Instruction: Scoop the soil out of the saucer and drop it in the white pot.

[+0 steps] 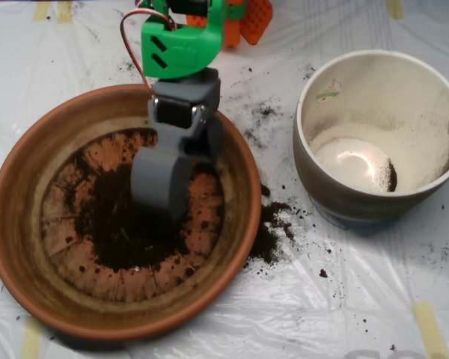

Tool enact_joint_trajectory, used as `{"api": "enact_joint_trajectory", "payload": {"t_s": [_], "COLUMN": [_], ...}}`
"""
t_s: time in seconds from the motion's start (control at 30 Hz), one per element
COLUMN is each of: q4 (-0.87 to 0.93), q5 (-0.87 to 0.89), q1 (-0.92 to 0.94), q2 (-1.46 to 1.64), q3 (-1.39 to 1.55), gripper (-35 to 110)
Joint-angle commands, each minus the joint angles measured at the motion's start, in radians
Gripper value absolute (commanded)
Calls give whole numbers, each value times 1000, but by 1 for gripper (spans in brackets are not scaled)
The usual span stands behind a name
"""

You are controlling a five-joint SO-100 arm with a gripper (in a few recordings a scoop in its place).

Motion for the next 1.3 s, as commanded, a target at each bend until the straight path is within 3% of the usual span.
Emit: {"api": "enact_joint_trajectory", "payload": {"t_s": [0.0,0.53,0.87,1.13,1.27], "q4": [49,282,287,259,249], "q5": [43,-11,-14,-35,-37], "q1": [43,77,87,103,109], "q2": [-72,-476,-500,-497,-499], "q3": [-193,-541,-574,-577,-586], "gripper": [39,45,25,18,4]}}
